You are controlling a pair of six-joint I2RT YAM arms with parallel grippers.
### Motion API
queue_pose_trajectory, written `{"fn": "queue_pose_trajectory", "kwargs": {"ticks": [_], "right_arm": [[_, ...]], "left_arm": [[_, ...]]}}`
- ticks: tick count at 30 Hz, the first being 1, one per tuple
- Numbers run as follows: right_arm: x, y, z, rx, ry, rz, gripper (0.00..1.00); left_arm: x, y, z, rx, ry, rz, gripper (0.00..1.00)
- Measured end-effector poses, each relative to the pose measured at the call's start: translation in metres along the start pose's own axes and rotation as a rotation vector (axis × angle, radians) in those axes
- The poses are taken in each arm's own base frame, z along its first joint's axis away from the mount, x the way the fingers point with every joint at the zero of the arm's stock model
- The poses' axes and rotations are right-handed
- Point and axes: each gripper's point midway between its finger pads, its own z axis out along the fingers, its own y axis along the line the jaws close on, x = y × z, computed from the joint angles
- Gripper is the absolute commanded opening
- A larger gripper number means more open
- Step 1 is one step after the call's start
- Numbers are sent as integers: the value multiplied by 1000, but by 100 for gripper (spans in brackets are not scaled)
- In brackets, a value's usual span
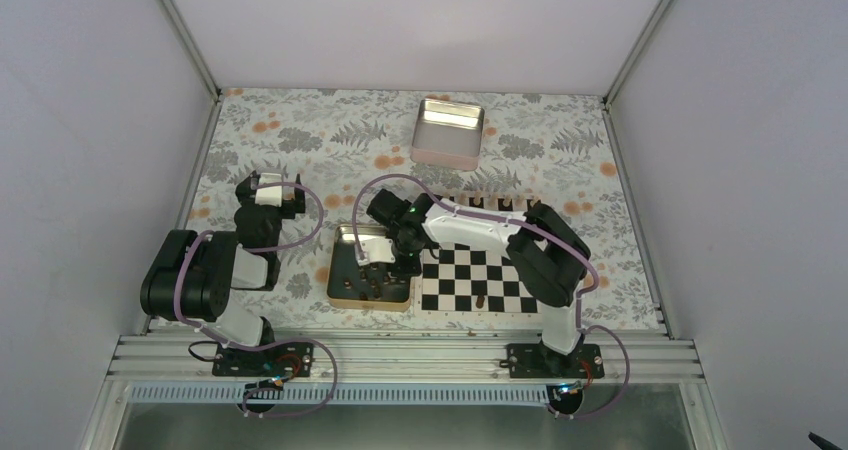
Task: Set up the chess pieces on the board
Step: Pick up the chess piece from the storage box, then place the chess piece on the chessboard.
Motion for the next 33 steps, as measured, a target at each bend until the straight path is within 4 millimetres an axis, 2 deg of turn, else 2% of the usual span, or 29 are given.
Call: {"fn": "queue_pose_trajectory", "kwargs": {"ticks": [8,16,19,22,25,27,33], "right_arm": [[-4,0,-11,26,-25,1,5],[-15,5,-60,102,-132,-21,5],[-13,6,-79,132,-157,-17,5],[3,13,-93,147,-157,1,5],[26,22,-99,144,-133,32,6],[41,30,-97,134,-102,53,6],[87,64,-73,47,3,91,6]], "left_arm": [[0,0,0,0,0,0,100],[0,0,0,0,0,0,100],[0,0,0,0,0,0,100],[0,0,0,0,0,0,100],[0,0,0,0,0,0,100],[0,0,0,0,0,0,100],[0,0,0,0,0,0,100]]}}
